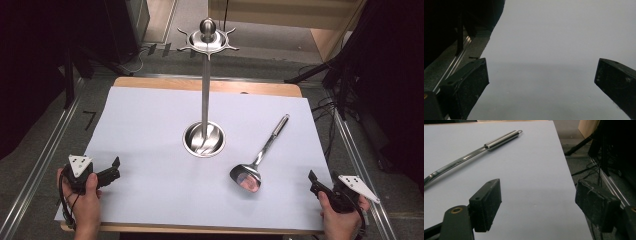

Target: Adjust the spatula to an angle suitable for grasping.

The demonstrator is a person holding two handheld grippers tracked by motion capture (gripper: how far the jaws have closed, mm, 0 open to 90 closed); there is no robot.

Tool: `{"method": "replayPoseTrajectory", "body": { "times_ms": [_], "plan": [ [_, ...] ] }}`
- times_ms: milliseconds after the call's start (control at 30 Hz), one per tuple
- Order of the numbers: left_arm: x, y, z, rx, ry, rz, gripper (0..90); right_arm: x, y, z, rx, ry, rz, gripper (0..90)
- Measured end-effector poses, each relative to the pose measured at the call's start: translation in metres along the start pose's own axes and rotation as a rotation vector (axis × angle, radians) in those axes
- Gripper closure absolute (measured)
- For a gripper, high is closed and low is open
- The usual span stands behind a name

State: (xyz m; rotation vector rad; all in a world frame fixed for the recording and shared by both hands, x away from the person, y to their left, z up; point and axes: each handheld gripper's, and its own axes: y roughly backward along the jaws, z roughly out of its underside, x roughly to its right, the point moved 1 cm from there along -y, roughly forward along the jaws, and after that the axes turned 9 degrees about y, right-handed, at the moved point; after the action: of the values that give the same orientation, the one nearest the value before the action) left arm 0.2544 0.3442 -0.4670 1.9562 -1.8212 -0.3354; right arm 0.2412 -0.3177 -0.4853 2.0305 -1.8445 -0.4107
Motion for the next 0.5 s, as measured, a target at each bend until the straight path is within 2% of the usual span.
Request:
{"method": "replayPoseTrajectory", "body": {
  "times_ms": [67,100,133,167,267,300,333,367,400,500],
  "plan": [
    [0.000,0.000,0.000,-0.003,0.001,0.002,0.0,0.000,-0.001,-0.003,-0.056,-0.038,0.000,38.2],
    [0.000,0.000,0.000,0.000,0.002,0.002,0.0,0.000,-0.002,-0.005,-0.069,-0.064,-0.008,39.5],
    [0.000,0.000,0.000,0.002,0.002,0.002,0.0,0.000,-0.002,-0.006,-0.058,-0.073,-0.040,41.9],
    [0.000,0.000,0.000,0.003,0.002,0.003,0.0,-0.002,-0.003,-0.007,-0.062,-0.078,-0.042,44.9],
    [0.000,0.000,0.000,0.005,0.003,0.003,0.0,-0.009,-0.007,-0.014,-0.098,-0.031,-0.023,62.2],
    [0.000,0.000,0.000,0.006,0.004,0.005,0.0,-0.011,-0.008,-0.015,-0.100,-0.016,-0.030,74.6],
    [0.000,0.000,0.000,0.006,0.004,0.005,0.0,-0.011,-0.008,-0.015,-0.100,-0.016,-0.030,74.6],
    [-0.001,0.000,0.000,0.005,0.005,0.007,0.0,-0.013,-0.009,-0.017,-0.096,0.007,-0.061,81.8],
    [-0.001,0.000,0.000,0.006,0.008,0.009,0.0,-0.018,-0.013,-0.020,-0.107,0.027,-0.072,90.0],
    [-0.001,0.000,0.000,0.006,0.010,0.010,0.0,-0.025,-0.023,-0.026,-0.138,0.019,-0.094,90.0]
  ]
}}
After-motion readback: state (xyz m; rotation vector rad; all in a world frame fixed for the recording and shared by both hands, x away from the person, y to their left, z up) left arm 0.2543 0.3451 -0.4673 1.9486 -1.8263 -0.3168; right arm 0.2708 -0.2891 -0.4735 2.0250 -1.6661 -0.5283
